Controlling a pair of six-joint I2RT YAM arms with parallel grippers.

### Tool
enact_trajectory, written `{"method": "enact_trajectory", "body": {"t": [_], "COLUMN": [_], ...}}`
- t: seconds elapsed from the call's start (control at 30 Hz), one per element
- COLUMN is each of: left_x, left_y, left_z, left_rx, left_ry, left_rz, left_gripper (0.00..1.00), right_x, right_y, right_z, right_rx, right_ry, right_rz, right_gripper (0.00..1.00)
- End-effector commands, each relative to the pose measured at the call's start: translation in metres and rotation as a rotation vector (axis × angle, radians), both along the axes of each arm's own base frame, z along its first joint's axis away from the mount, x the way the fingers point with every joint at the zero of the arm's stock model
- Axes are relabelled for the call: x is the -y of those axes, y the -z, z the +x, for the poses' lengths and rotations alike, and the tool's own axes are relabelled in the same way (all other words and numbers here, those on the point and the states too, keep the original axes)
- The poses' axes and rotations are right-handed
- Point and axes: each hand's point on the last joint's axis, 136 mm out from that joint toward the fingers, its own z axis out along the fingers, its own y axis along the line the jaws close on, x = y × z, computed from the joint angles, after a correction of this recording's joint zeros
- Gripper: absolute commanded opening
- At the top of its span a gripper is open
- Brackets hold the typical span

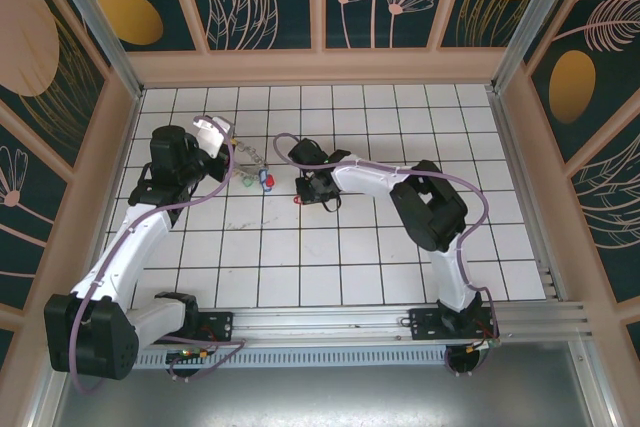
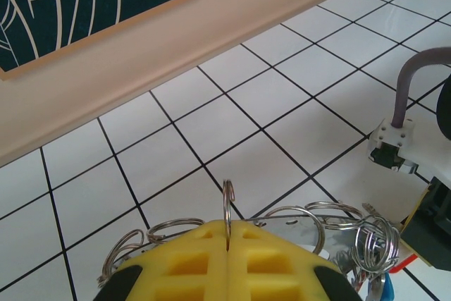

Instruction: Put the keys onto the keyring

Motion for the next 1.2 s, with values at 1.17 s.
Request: {"method": "enact_trajectory", "body": {"t": [1.17], "left_x": [0.093], "left_y": [-0.041], "left_z": [-0.062], "left_rx": [0.246], "left_ry": [0.556], "left_rz": [-0.091], "left_gripper": [0.00], "right_x": [0.116], "right_y": [-0.146], "right_z": [0.018], "right_rx": [0.646], "right_ry": [-0.486], "right_rz": [-0.140], "right_gripper": [0.00]}}
